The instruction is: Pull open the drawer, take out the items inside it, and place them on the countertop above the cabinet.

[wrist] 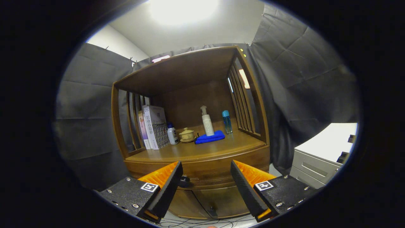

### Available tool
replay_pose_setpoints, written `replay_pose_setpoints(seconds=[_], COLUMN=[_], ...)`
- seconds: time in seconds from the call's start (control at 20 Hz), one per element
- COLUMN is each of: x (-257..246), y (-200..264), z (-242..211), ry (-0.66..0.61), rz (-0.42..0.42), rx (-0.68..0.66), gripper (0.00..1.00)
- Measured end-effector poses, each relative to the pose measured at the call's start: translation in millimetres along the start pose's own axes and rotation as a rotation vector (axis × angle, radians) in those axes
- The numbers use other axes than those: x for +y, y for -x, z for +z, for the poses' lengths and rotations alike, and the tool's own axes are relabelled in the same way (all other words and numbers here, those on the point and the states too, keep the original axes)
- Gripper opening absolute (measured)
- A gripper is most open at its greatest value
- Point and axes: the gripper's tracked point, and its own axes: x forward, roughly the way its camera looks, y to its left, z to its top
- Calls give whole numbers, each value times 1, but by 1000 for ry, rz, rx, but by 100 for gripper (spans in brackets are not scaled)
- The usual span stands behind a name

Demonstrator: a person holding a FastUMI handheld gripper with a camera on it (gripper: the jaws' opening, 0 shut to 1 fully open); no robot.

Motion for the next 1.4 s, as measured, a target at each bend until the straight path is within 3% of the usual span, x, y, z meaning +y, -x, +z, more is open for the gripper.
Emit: replay_pose_setpoints(seconds=[0.5, 0.8, 1.0, 1.4], x=[59, 75, 75, 69], y=[-54, -84, -94, -101], z=[-34, -88, -117, -151], ry=[59, 81, 106, 74], rz=[119, 122, 109, 58], rx=[24, 149, 216, 316], gripper=[94, 91, 83, 50])
